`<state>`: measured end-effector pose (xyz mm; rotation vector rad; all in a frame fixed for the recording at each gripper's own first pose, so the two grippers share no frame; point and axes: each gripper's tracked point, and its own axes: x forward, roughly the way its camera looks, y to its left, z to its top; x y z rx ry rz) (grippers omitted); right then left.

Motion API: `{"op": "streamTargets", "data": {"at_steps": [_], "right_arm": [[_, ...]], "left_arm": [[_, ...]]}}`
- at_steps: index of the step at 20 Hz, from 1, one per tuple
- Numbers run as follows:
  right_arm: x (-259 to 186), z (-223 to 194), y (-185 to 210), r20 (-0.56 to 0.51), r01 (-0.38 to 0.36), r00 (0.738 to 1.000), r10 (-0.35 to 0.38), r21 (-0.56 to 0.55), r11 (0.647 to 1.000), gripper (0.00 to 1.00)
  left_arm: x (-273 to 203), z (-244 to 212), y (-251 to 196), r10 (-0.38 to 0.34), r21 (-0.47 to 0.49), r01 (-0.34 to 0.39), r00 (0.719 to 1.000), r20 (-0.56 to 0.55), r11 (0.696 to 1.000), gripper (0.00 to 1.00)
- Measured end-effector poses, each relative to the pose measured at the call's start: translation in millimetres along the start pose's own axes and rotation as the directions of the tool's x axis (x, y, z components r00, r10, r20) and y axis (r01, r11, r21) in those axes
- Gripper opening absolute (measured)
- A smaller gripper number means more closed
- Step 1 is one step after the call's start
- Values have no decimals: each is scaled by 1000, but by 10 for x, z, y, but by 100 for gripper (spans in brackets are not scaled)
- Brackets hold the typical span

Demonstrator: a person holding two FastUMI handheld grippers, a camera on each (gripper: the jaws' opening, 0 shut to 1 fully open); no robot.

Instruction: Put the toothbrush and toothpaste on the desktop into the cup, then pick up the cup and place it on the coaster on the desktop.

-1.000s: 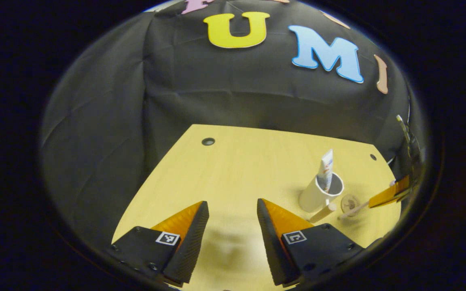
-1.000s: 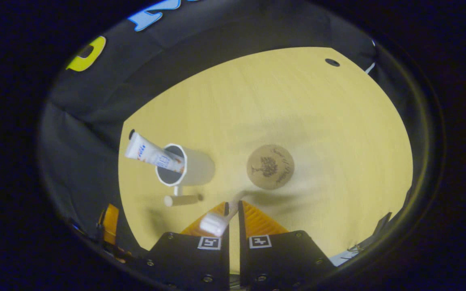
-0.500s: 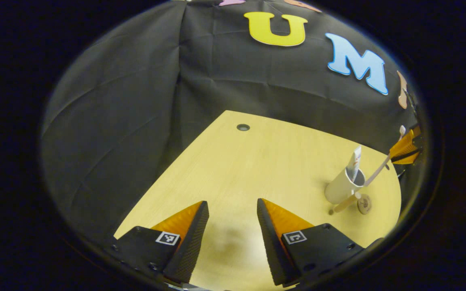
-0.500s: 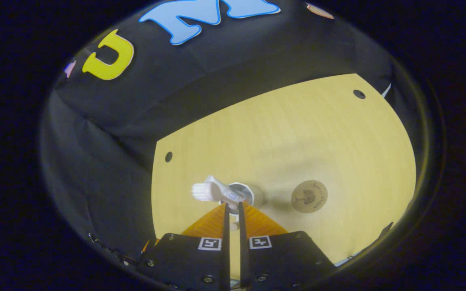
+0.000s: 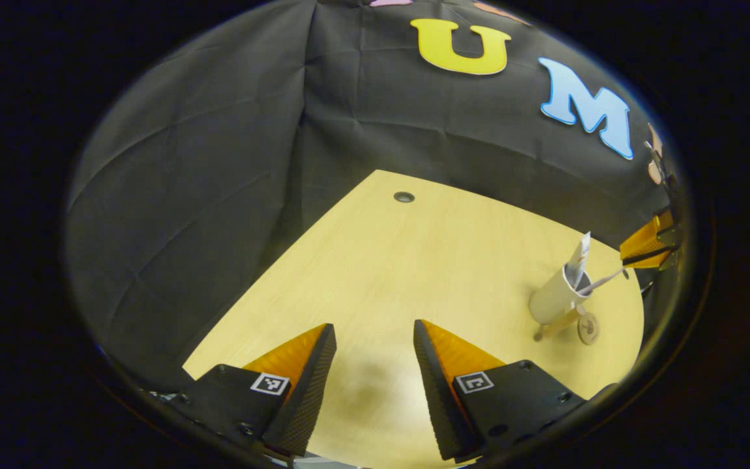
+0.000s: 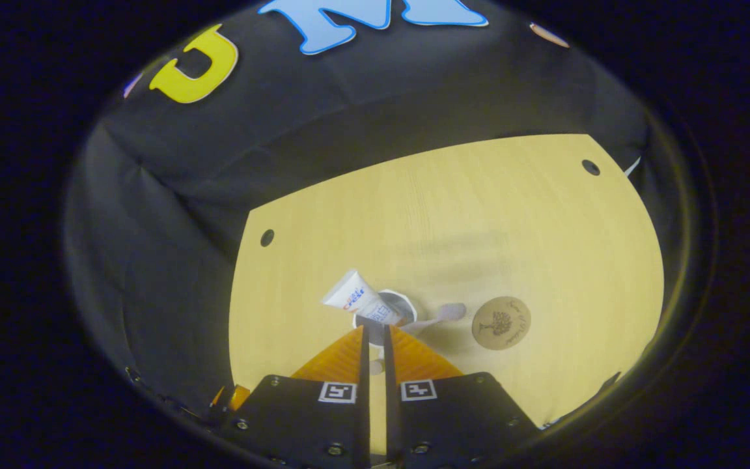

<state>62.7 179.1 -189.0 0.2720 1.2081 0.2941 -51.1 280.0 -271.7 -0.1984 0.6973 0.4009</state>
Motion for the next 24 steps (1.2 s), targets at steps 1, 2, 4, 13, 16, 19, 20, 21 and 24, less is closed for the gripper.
{"op": "streamTargets", "data": {"at_steps": [1,2,4,13,16,19,20,21,24], "right_arm": [[-11,-1,-2,4,-3,1000,3,2,1000,10],[-34,21,-20,10,-2,1000,2,3,1000,10],[-108,74,-66,31,6,1000,-6,1,1000,10],[-388,-24,-551,71,50,996,-53,42,998,10],[-379,-237,-767,41,43,998,-47,94,995,10],[-364,-469,-1025,13,58,998,-60,152,987,10],[-380,-535,-1090,7,57,998,-59,176,983,10],[-397,-604,-1182,1,60,998,-62,195,979,10],[-425,-815,-1442,-17,84,996,-83,246,965,10]], "left_arm": [[-12,17,-29,-7,3,7,1000,2,1000,78],[-20,23,-81,-15,8,15,1000,3,1000,81],[-3,17,-274,-49,19,49,999,0,999,81],[31,114,-1451,-254,161,264,964,-85,951,80],[38,145,-1896,-323,225,346,937,-134,911,80],[40,104,-2253,-364,270,412,907,-212,870,77],[55,74,-2347,-372,280,431,896,-241,858,77],[66,42,-2426,-378,286,448,886,-267,847,77],[176,-106,-2652,-378,293,490,851,-364,821,77]]}}
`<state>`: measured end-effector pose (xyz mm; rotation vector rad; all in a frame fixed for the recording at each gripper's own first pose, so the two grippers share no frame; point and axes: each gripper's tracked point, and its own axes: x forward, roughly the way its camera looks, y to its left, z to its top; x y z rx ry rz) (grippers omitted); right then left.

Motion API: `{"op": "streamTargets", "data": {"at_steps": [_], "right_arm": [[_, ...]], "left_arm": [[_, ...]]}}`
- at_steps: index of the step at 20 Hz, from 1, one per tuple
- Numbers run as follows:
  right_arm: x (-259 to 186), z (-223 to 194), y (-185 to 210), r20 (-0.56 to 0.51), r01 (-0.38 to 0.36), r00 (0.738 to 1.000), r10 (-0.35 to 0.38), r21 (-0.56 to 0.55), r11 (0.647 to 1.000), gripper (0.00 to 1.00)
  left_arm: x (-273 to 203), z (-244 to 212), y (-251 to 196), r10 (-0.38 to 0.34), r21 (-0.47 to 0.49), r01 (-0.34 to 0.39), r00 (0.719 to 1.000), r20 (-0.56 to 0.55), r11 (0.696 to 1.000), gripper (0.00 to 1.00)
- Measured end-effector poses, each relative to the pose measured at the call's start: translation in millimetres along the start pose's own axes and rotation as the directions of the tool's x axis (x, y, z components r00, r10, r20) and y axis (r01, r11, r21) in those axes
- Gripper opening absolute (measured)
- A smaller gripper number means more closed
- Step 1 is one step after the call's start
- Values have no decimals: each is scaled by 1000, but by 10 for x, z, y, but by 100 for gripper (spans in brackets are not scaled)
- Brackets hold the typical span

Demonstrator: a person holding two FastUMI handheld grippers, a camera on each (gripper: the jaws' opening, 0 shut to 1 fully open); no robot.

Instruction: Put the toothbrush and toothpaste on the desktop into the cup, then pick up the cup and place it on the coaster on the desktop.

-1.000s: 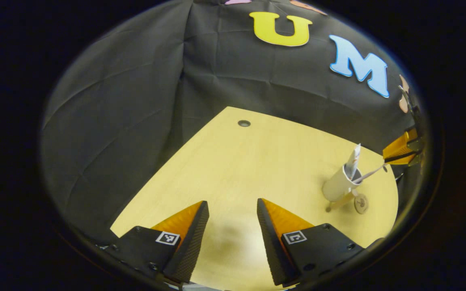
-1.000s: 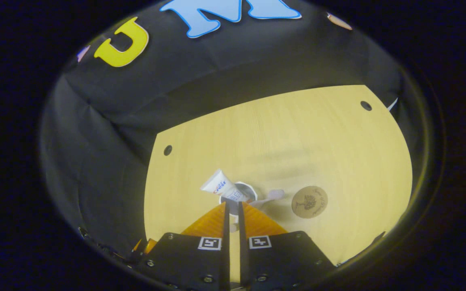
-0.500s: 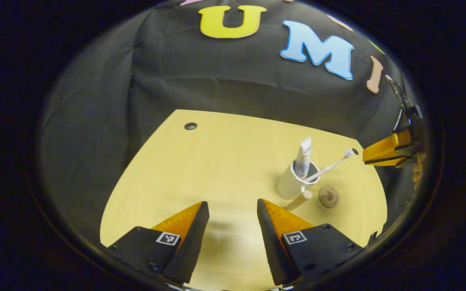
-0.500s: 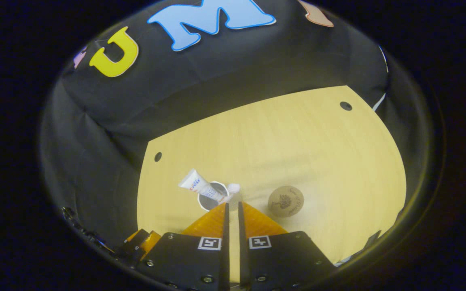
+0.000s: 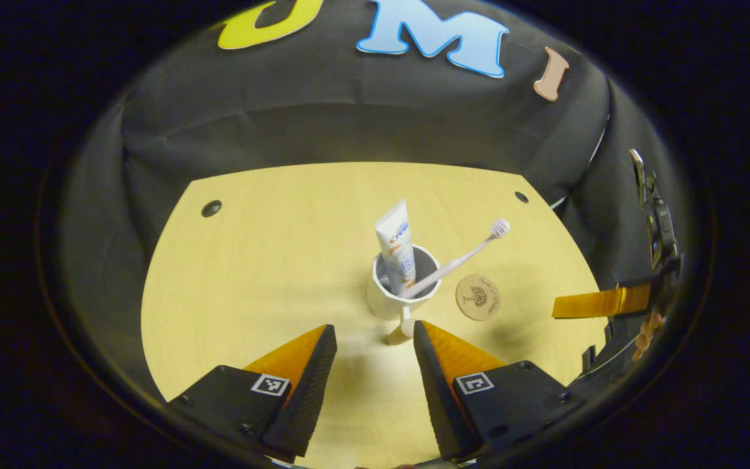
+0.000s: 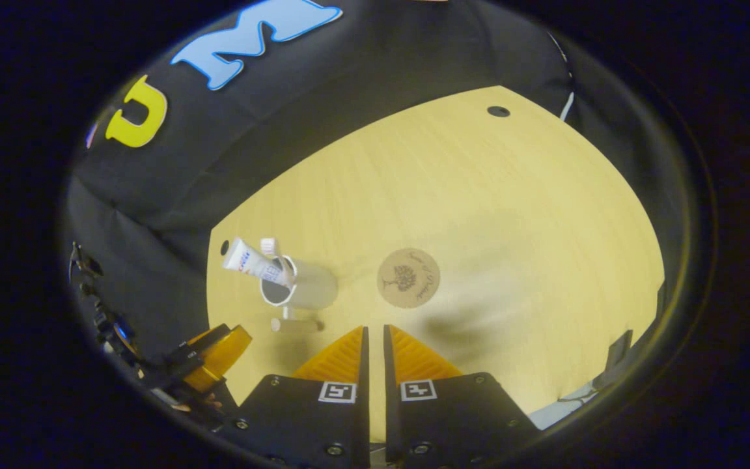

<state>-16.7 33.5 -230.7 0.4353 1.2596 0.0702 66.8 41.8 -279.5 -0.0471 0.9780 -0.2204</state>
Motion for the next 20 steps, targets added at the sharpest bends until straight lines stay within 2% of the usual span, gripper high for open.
{"op": "streamTargets", "data": {"at_steps": [2,5,6,11,12,14,16,18,20], "right_arm": [[-30,-74,-170,-7,11,1000,-11,41,999,10],[-26,-137,-388,-12,25,1000,-24,98,995,10],[-29,-149,-447,-12,27,1000,-26,113,993,10],[-72,-192,-701,-11,46,999,-44,166,985,10],[-70,-205,-751,-14,50,999,-48,179,983,13],[-81,-230,-851,-19,62,998,-59,199,978,10],[-84,-248,-955,-23,75,997,-72,214,974,10],[-88,-264,-1043,-27,86,996,-82,230,969,11],[-88,-271,-1104,-29,93,996,-89,244,965,11]], "left_arm": [[99,12,-89,-15,23,17,998,-53,1000,77],[220,12,-138,2,79,8,991,-136,997,77],[290,-15,-156,9,91,6,985,-172,996,72],[611,-144,-120,65,113,-31,950,-306,993,72],[686,-172,-109,73,109,-39,943,-324,993,75],[802,-211,-88,81,98,-50,932,-352,994,81],[892,-208,-66,92,94,-62,928,-361,994,72],[972,-250,-83,92,93,-62,921,-378,994,77],[1034,-279,-94,98,91,-67,914,-394,994,72]]}}
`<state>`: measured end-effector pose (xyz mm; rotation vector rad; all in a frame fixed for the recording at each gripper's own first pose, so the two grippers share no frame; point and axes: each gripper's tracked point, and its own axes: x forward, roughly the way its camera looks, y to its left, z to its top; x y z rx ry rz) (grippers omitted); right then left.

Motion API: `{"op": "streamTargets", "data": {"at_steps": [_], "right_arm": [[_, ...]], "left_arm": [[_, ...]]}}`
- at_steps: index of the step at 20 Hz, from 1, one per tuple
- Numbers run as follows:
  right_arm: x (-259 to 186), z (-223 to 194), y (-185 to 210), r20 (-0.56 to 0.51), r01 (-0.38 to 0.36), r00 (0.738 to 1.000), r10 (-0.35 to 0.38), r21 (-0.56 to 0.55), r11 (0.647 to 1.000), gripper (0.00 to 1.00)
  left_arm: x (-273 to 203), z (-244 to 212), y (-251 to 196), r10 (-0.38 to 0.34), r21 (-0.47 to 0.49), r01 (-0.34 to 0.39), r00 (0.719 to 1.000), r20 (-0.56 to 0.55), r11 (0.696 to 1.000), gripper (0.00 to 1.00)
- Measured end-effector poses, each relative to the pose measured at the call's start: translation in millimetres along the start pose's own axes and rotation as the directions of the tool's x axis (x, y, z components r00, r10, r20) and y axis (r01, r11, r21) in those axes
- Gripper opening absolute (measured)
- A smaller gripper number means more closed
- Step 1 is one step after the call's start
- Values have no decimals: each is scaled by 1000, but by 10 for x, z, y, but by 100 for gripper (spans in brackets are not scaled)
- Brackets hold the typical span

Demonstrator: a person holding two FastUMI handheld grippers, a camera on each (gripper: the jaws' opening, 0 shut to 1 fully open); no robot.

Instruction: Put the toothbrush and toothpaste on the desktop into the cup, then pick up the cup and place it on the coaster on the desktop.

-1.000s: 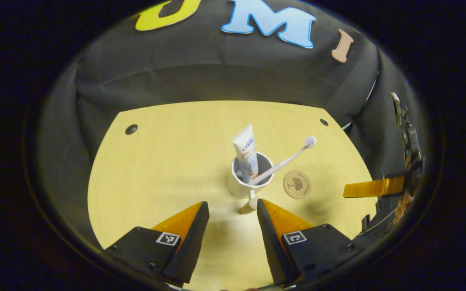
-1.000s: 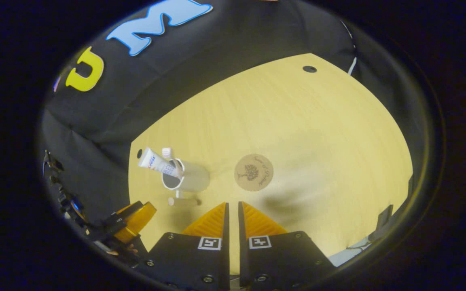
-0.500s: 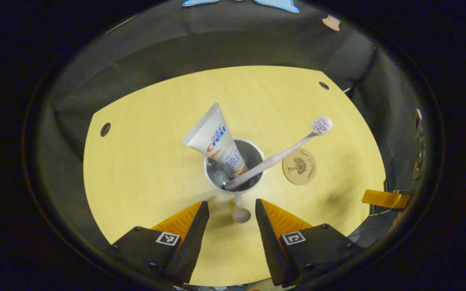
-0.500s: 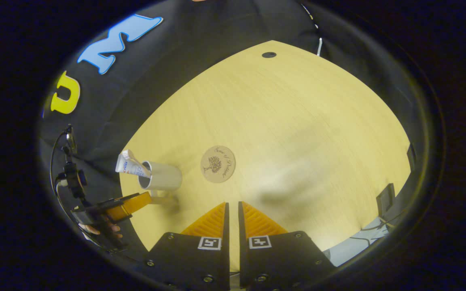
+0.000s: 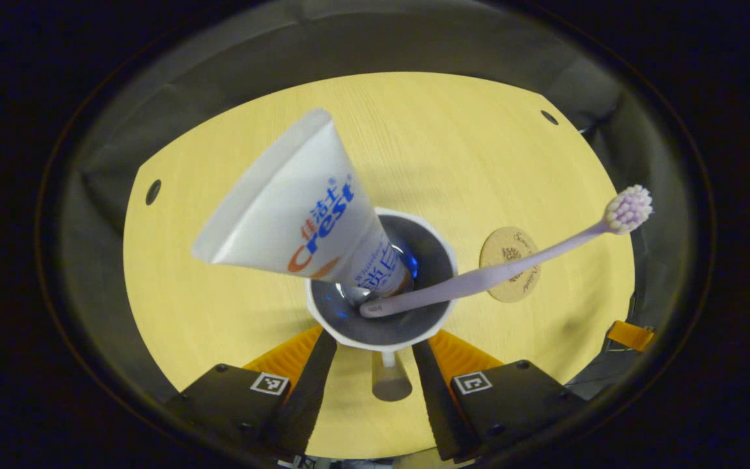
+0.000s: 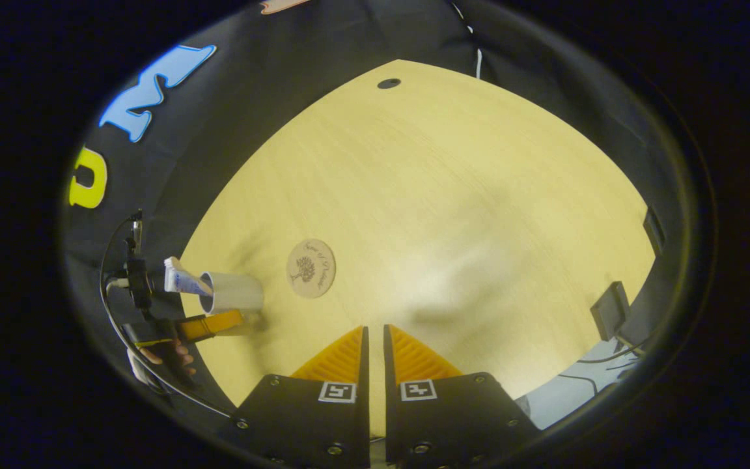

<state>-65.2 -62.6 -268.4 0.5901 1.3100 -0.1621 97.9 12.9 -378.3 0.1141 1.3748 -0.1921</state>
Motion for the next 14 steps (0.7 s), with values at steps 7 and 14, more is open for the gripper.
{"op": "streamTargets", "data": {"at_steps": [7,14], "right_arm": [[53,-61,-105,-25,21,999,-21,15,1000,11],[81,-105,-119,-40,26,999,-25,20,999,11]], "left_arm": [[186,-13,-19,0,-32,-1,999,-34,999,74],[226,-128,-28,-27,-111,20,998,-58,994,35]]}}
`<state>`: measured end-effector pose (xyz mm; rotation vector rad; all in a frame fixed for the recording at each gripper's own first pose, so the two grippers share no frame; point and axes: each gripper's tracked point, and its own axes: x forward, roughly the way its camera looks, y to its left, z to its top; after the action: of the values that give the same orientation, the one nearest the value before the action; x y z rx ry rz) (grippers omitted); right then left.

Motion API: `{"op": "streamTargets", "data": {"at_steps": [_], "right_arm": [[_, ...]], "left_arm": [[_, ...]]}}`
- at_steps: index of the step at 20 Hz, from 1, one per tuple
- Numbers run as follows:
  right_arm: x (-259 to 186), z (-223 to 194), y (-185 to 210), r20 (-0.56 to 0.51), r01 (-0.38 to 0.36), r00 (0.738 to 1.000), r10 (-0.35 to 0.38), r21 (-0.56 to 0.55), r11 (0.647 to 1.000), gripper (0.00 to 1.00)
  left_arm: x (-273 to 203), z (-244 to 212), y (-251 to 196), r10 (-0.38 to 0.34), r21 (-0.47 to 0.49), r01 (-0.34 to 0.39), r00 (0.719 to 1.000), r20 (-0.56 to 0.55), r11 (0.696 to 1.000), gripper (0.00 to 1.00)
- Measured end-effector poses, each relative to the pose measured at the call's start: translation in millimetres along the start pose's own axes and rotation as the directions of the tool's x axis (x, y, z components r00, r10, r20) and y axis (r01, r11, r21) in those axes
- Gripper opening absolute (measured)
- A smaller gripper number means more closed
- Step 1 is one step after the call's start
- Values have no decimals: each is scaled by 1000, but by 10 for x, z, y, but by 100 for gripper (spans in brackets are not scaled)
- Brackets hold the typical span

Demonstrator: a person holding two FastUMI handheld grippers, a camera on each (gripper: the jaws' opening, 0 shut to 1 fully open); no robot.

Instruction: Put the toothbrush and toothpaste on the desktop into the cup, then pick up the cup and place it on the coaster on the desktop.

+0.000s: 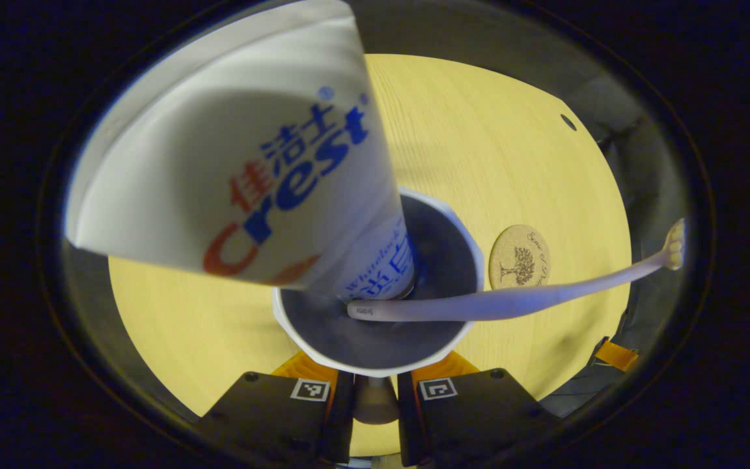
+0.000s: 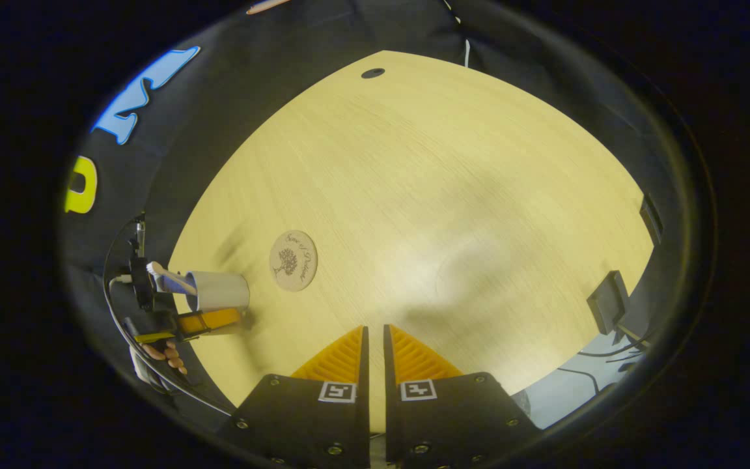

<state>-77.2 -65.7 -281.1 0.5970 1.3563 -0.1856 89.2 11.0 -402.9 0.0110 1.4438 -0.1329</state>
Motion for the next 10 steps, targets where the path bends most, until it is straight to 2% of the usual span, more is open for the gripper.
{"op": "streamTargets", "data": {"at_steps": [6,10], "right_arm": [[-37,-35,-29,2,4,1000,-4,6,1000,11],[-60,-62,-65,4,4,1000,-4,14,1000,11]], "left_arm": [[-53,-87,-85,-36,-35,36,999,-10,999,35],[-144,-64,-177,-38,-6,38,999,9,999,36]]}}
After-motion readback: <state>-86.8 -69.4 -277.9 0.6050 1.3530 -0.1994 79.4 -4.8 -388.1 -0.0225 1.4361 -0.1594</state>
